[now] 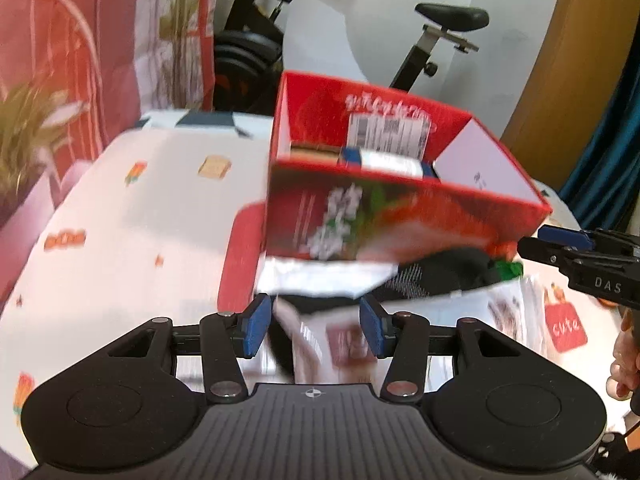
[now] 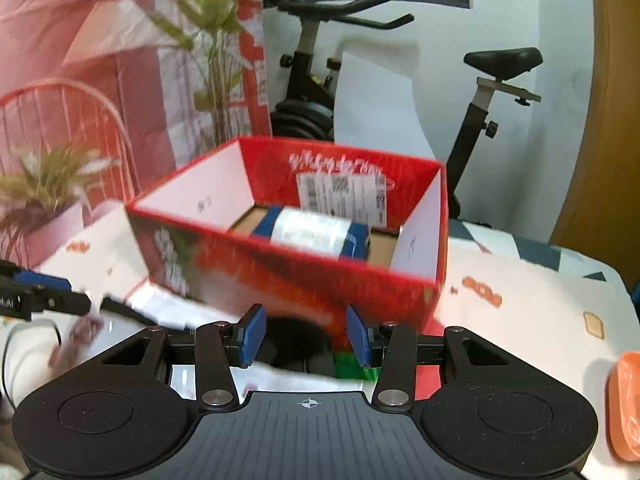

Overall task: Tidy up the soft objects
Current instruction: 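Move the left tool to the white mask pack and grasp it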

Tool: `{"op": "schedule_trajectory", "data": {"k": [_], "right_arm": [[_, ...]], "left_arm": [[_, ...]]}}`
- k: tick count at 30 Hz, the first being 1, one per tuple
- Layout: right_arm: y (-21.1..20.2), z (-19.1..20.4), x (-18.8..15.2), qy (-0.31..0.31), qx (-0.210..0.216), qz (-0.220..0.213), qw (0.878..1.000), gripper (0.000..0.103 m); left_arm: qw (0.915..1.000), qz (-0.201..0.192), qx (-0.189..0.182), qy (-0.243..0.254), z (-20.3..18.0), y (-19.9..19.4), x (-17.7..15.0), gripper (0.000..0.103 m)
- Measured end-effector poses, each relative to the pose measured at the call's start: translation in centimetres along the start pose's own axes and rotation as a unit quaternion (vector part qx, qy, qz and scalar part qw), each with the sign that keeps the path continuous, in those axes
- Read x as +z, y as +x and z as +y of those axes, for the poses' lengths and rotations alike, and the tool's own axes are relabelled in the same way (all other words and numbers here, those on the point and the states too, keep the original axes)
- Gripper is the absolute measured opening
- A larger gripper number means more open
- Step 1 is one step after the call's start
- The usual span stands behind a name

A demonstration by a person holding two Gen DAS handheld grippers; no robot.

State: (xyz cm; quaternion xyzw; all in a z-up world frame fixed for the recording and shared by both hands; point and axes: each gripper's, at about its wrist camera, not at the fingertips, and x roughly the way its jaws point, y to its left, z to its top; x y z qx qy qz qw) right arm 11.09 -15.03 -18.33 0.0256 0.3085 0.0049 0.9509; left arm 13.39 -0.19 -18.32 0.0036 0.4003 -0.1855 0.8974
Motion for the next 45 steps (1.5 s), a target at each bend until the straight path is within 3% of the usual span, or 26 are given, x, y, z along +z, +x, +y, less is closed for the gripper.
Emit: {"op": "schedule_trajectory", "data": {"k": [12,16,21,30,38,45], "right_arm": [[-0.4,0.7,-5.3,0.018,0.005,0.053,0.998,0.046],[0.0,0.5,-6.0,0.027,0.004,0.068,0.997,0.047],[-0.1,0.0,-6.5,0.033,0.001,0.073,0.997,0.059],[0.7,-2.6,-7.2,0.081,-0.012,0.084,0.993,0.079],[1.6,-2.9,-7.0,0.095,0.029,0.093,0.991,0.079],[2.3,-2.4,-6.3,0.065,0.052,0.1,0.992,0.078]], "left_arm": [[0.9988,0.011,0.041,-0.025,2.6,-2.2,-4.1,0.051],[0.9994,0.006,0.018,-0.029,2.3,-2.3,-4.4,0.051],[0.9994,0.015,-0.014,-0.028,0.6,-0.9,-4.2,0.051],[0.9982,0.047,-0.027,-0.025,-0.4,1.4,-5.2,0.051],[0.996,0.069,-0.038,-0.044,0.2,2.9,-5.6,0.053],[0.9955,0.071,-0.041,-0.046,0.3,3.4,-5.6,0.053]]}}
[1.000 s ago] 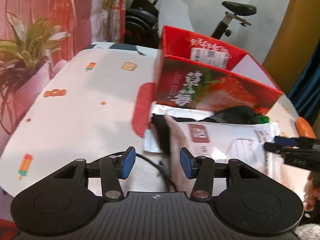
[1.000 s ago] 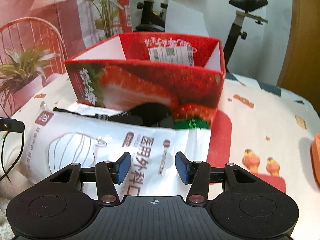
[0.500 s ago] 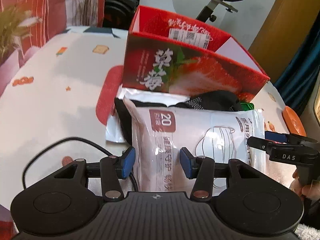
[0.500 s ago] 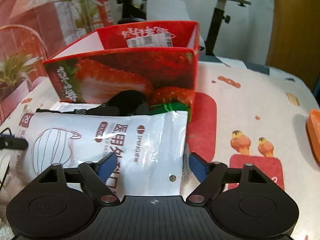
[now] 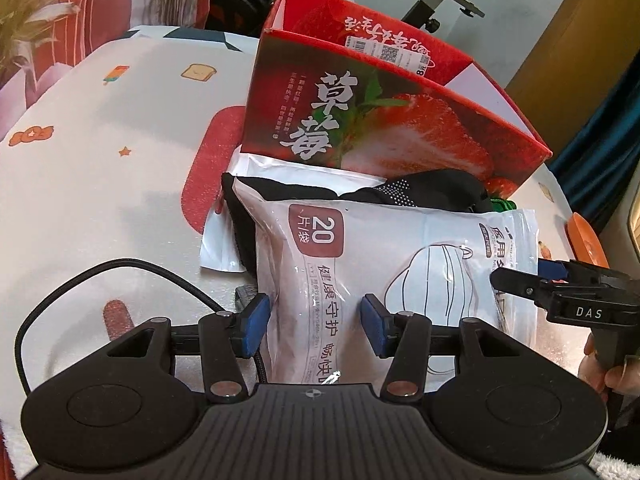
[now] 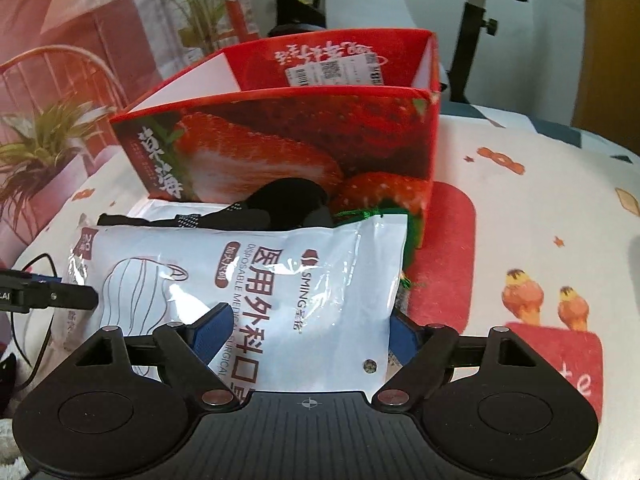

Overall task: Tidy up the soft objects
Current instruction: 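Move the left tool to the white mask pack and grasp it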

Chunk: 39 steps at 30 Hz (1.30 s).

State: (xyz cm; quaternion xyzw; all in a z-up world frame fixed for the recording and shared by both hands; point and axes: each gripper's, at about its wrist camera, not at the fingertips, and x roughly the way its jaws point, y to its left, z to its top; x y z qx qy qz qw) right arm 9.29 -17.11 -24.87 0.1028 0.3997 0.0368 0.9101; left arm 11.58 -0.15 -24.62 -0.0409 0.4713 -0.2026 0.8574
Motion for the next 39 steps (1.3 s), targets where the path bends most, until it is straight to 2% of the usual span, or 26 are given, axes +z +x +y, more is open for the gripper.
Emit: {"op": "schedule_trajectory", "data": {"k": [7,9,15,17,20,24,27,31,36,39], "right_arm": [[0.6,1.4,0.3,-0.034,0.026,0.01,0.999,0.073],[0.7,1.8,0.3,-0.046,0.019,0.01,0.999,0.073],[1.0,1.4,1.0,-0.056,0.03,0.027,0.998,0.073],[1.4,0.6,1.3,-0.043,0.047,0.033,0.997,0.073],[1.8,-0.2,1.7,-0.037,0.066,0.046,0.996,0.073],[2.0,0.1,1.9,-0.059,0.067,0.057,0.994,0.072],[2.2,0.2,2.0,-0.071,0.067,0.064,0.993,0.072],[2.3,0.2,2.2,-0.085,0.07,0.072,0.991,0.072],[2.2,0.2,2.4,-0.096,0.07,0.08,0.99,0.07],[1.8,0.3,2.9,-0.103,0.066,0.083,0.989,0.064]], "left_arm": [[1.0,0.001,-0.004,-0.003,0.1,0.3,-0.1,0.054],[1.0,0.003,-0.003,-0.004,0.1,0.4,-0.1,0.055],[1.0,0.003,-0.006,-0.005,0.1,0.6,-0.2,0.058],[0.9999,0.003,-0.008,-0.006,0.2,0.6,-0.2,0.059],[0.9997,0.004,-0.018,-0.014,0.7,0.8,-0.2,0.061],[0.9988,0.021,-0.038,-0.023,1.5,1.0,0.3,0.061],[0.9975,0.048,-0.051,0.014,1.4,0.9,1.4,0.06],[0.9947,0.063,-0.057,0.058,1.4,0.6,3.1,0.056],[0.9941,0.067,-0.058,0.063,1.9,0.8,5.3,0.053],[0.9933,0.076,-0.058,0.064,1.7,1.8,5.6,0.053]]}}
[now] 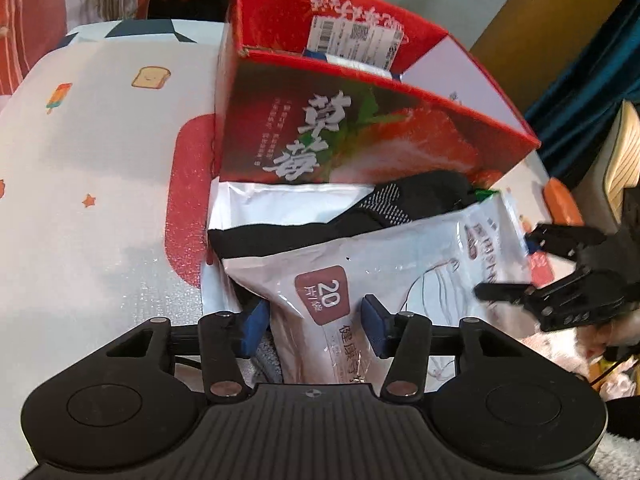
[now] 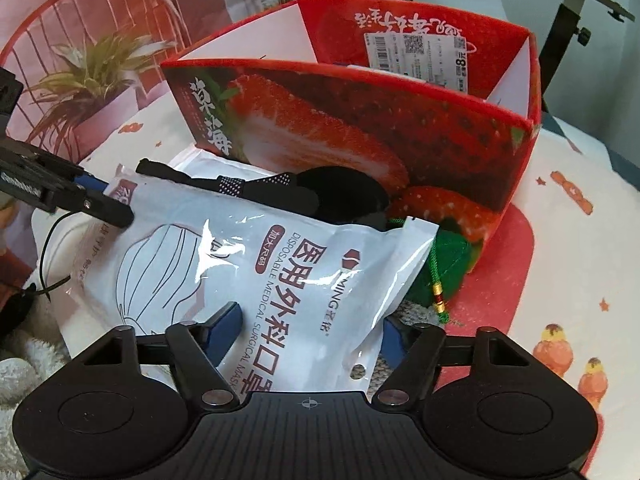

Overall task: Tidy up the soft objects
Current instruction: 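Move the left tool to the white mask pack and grasp it, then lift the mask pack with the left tool and release it into the red box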

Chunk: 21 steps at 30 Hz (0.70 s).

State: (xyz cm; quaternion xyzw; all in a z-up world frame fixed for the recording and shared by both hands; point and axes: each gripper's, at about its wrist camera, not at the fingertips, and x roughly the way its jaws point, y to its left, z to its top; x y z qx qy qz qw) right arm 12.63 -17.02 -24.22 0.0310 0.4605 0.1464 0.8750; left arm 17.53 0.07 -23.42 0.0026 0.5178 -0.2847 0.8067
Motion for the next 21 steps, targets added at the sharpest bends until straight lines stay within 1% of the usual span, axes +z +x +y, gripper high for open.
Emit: {"op": "schedule_trajectory", "data": {"k": [2,4,9,13,15,16,18,19,21], "right_arm": [[-0.4,-0.1,0.2,-0.003,-0.002,-0.001,1.0,0.057],[-0.7,-0.4,0.4,-0.004,-0.003,-0.001,1.0,0.054],[0.0,-0.6,0.6,0.002,-0.002,0.004,1.0,0.057],[0.3,-1.5,0.9,0.016,0.019,0.011,1.0,0.061],[0.3,-1.5,1.0,0.019,0.023,0.013,0.999,0.06],[0.2,-1.3,1.0,0.016,0.018,0.014,1.0,0.056],[-0.4,-0.3,1.1,-0.008,-0.001,0.01,1.0,0.045],[-0.7,0.3,1.1,-0.022,-0.011,0.006,1.0,0.037],[-1.7,1.3,1.3,-0.045,-0.033,-0.004,0.998,0.035]], "left_arm": [[0.9998,0.006,0.008,0.015,-0.3,0.3,-0.2,0.053],[0.9995,0.009,0.012,0.028,-0.7,0.4,-0.2,0.054],[0.9987,0.002,0.028,0.044,-1.2,0.6,-0.6,0.054],[0.9972,0.0,0.041,0.062,-1.5,0.8,-0.8,0.054],[0.997,0.0,0.041,0.066,-1.4,0.8,-0.7,0.054],[0.9969,0.001,0.043,0.066,-1.4,0.8,-0.7,0.054],[0.9962,-0.003,0.051,0.071,-1.8,0.3,-0.7,0.053],[0.9953,-0.007,0.057,0.078,-2.2,0.0,-0.7,0.053],[0.9932,-0.023,0.064,0.095,-2.9,-1.2,-0.8,0.052]]}}
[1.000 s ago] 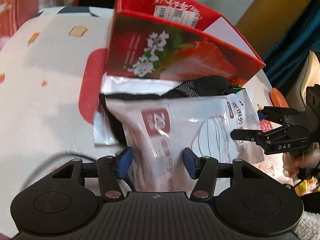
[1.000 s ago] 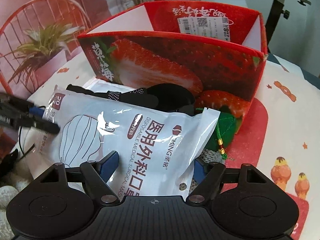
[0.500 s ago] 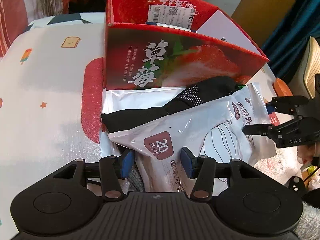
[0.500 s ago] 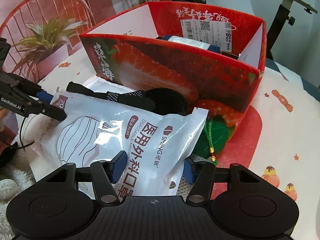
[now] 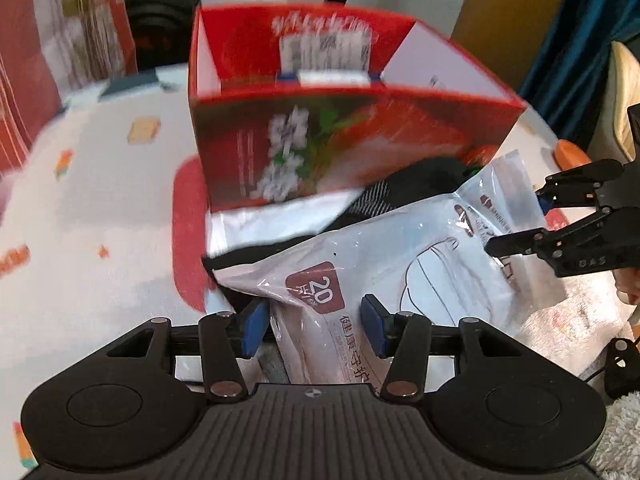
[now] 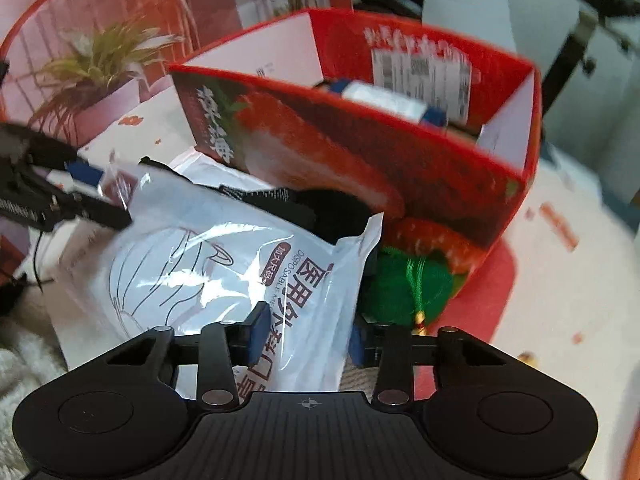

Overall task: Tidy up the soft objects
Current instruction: 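Lift the mask pack with the left tool and release it into the red box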

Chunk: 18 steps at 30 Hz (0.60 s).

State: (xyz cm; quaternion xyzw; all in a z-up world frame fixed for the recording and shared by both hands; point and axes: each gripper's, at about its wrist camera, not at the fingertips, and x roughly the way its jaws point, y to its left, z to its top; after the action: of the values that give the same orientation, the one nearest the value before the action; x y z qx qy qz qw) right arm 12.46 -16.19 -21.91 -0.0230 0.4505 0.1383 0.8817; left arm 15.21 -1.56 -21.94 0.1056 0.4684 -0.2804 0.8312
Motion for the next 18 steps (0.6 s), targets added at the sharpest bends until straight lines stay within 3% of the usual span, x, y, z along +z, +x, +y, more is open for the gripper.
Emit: {"op": "schedule_trajectory", "data": {"k": [7,12,15,18], "right_arm": [[-5.4,0.6,2.1,-0.022,-0.009,-0.069,0.997,0.029],[-9.0,0.5,4.6,-0.037,-0.029,-0.141,0.989,0.024],[-10.3,0.3,6.3,-0.052,-0.056,-0.178,0.981,0.016],[-10.8,0.0,8.0,-0.059,-0.076,-0.2,0.975,0.015]], "left_arm": [[0.9963,-0.085,-0.003,-0.005,0.7,-5.8,1.5,0.052],[0.9872,-0.159,0.002,-0.008,0.9,-9.9,3.3,0.052],[0.9811,-0.193,0.009,-0.011,0.5,-11.1,4.9,0.052],[0.9754,-0.219,0.017,-0.017,0.1,-11.2,7.0,0.051]]}}
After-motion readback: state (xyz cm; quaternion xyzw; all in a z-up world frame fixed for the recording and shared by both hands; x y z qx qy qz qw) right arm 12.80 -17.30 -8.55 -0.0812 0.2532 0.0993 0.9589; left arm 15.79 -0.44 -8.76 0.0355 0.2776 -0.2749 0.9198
